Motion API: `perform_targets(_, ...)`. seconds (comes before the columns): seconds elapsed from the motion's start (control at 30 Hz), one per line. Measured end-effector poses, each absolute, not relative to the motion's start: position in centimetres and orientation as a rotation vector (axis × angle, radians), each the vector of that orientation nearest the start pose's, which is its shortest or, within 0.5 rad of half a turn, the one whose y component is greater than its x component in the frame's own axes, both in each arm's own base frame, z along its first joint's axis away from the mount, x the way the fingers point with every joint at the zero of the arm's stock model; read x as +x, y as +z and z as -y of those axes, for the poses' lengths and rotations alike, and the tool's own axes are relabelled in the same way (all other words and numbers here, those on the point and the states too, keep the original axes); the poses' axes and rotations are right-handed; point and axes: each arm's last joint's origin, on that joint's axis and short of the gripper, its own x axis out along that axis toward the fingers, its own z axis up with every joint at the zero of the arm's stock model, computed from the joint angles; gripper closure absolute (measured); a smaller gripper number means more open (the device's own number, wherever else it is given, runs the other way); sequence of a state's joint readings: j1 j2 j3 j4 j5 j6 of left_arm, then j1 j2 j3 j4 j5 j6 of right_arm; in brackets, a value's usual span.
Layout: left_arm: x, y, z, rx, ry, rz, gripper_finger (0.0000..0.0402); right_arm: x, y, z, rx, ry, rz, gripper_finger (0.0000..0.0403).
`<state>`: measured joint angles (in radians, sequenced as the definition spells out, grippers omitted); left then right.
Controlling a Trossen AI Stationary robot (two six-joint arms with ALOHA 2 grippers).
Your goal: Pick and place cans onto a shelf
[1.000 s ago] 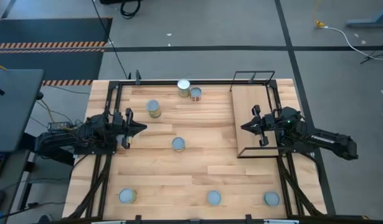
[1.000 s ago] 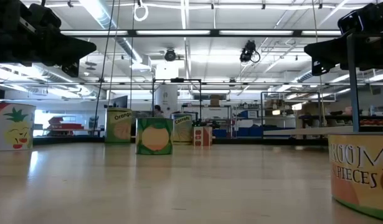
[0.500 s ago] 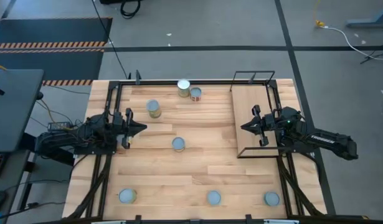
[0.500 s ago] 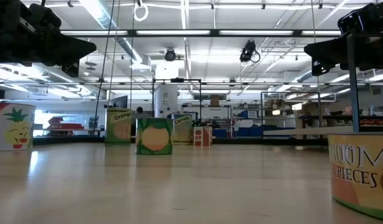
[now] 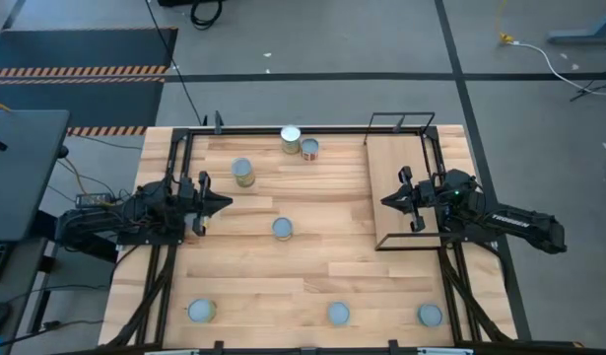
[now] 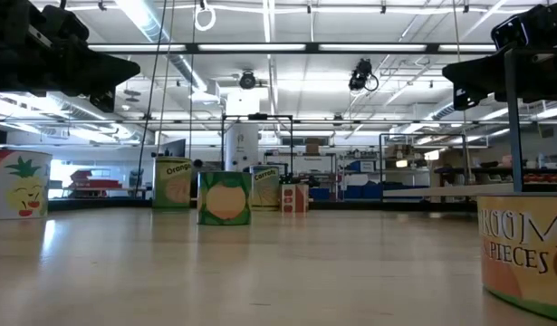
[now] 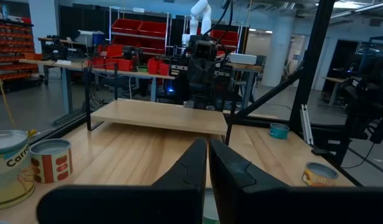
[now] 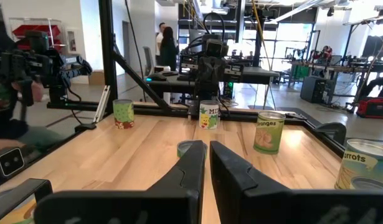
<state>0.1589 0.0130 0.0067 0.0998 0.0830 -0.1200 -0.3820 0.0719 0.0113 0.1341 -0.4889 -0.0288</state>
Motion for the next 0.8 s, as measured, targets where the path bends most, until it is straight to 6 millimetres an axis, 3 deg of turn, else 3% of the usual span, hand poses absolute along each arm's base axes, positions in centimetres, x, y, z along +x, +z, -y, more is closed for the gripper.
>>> perform_targets(0.43, 9.6, 18.0, -1.3, -0.242, 0.056, 0.159, 0.0377, 9.6, 17.4, 2.4, -0.06, 0.106, 0.068, 0.0369)
perform_targets(0.8, 10.6, 17.3, 0.4, -0.416, -0.151, 0.03, 0.0377, 9.6, 17.5, 2.4, -0.063, 0.106, 0.074, 0.0369)
